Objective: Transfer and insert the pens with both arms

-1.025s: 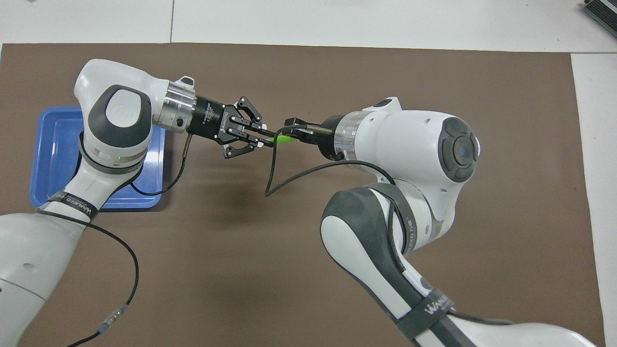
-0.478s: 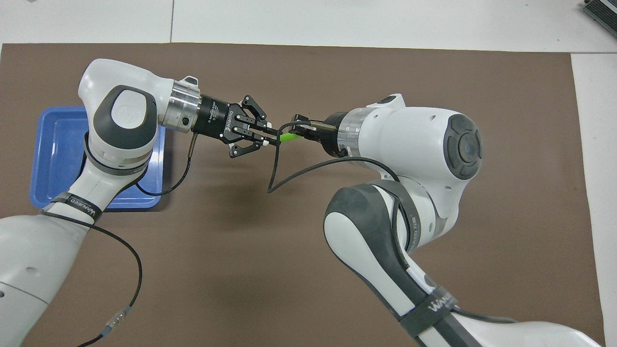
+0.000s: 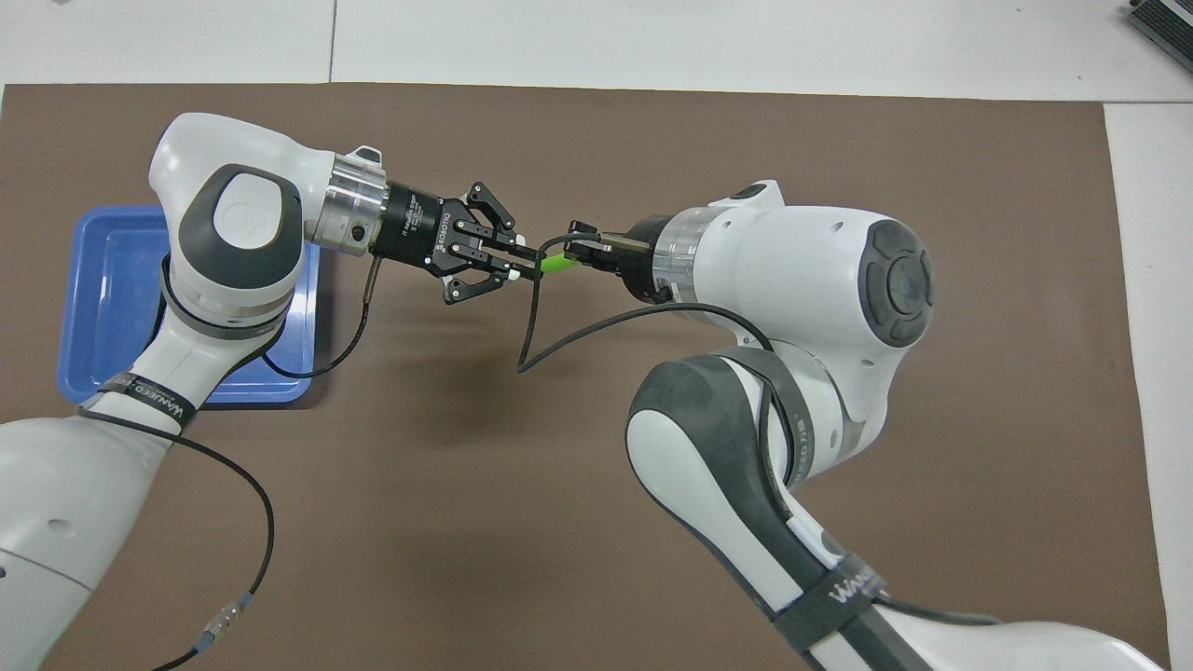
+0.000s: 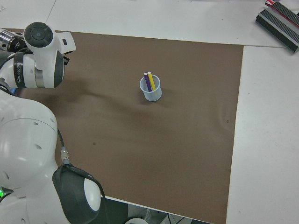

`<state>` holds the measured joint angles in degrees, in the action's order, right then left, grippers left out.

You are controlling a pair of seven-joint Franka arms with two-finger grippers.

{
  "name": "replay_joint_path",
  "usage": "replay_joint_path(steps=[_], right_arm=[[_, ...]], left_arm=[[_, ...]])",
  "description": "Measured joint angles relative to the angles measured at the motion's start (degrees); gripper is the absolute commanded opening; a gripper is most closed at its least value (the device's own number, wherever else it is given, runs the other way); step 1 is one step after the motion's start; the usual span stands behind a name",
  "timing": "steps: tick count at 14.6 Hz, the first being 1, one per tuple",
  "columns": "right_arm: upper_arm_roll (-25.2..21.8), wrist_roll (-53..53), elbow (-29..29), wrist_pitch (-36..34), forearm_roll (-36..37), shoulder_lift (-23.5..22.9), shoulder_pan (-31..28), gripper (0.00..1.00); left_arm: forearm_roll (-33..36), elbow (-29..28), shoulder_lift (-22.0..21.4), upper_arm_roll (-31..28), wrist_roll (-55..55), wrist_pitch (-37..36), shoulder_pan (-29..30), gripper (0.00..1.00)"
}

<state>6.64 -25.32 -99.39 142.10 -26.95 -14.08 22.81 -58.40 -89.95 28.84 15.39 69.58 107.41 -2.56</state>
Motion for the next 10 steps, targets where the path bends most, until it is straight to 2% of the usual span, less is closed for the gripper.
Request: replay_joint_path(steps=[1, 5, 8, 10], right_arm=[[-0.02, 0.0, 0.02, -0.09, 0.26, -0.01, 0.0, 0.0], [-0.22, 1.14, 0.11, -1.66, 5.3, -0.17, -1.86, 0.0], [-0.76, 3.71, 1.27, -7.98, 8.3, -0.02, -3.74, 0.0], [-1.09, 5.83, 3.17, -14.63, 15.04, 0.55, -5.37, 0.0]], left_arm=[[0.0, 0.01, -0.07, 0.03, 0.0, 0.04, -0.01, 1.0], [0.0, 0.05, -1.23, 0.02, 0.06, 0.1, 0.0, 1.0], [0.28, 0.04, -2.02, -0.08, 0.04, 0.1, 0.0, 1.0], [4.32, 0.03, -2.66, -0.25, -0.36, 0.1, 0.01, 1.0]])
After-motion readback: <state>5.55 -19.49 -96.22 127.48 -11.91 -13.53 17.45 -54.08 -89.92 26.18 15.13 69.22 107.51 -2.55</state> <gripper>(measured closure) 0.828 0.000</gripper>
